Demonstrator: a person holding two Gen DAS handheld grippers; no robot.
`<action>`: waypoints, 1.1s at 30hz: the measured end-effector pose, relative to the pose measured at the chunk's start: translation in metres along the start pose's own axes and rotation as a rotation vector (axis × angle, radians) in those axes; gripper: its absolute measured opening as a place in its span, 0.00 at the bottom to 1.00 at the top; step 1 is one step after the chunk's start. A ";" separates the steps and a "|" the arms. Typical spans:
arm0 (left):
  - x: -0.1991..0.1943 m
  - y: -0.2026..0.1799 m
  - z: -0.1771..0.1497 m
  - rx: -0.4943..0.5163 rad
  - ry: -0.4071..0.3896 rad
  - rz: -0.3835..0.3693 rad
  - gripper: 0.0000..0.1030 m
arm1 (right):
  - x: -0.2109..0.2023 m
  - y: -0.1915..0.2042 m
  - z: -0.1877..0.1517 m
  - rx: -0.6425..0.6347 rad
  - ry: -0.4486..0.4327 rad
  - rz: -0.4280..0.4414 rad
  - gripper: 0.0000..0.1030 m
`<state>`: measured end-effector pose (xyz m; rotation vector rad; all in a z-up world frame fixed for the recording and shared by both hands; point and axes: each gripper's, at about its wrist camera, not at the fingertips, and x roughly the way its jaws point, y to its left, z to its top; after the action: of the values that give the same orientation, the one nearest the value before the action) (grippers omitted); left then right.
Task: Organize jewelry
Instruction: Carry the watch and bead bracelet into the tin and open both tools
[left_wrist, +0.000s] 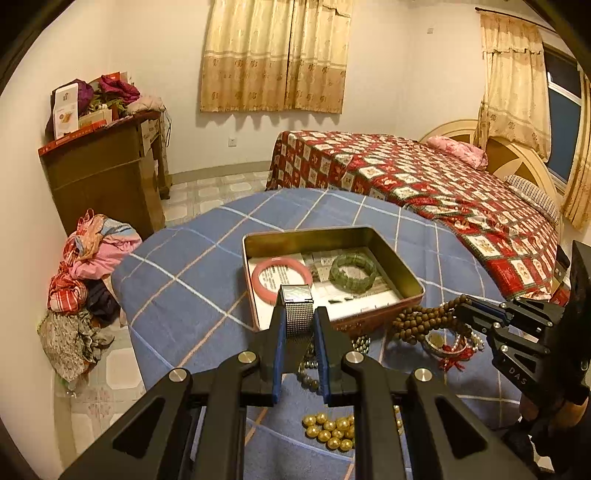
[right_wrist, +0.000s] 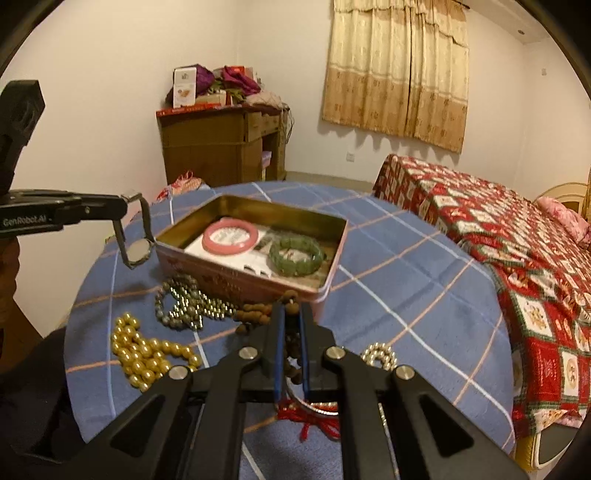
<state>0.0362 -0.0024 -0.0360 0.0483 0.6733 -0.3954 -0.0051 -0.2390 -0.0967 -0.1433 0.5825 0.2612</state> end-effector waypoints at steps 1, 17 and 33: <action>-0.001 0.000 0.002 0.001 -0.004 0.000 0.14 | -0.002 0.000 0.003 0.001 -0.010 -0.001 0.09; 0.007 -0.004 0.039 0.053 -0.069 0.022 0.14 | -0.001 -0.007 0.049 0.019 -0.107 -0.004 0.09; 0.067 -0.001 0.054 0.097 -0.034 0.053 0.14 | 0.050 -0.017 0.072 0.070 -0.087 -0.045 0.09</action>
<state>0.1158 -0.0356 -0.0345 0.1514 0.6181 -0.3766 0.0776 -0.2306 -0.0635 -0.0765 0.5009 0.2021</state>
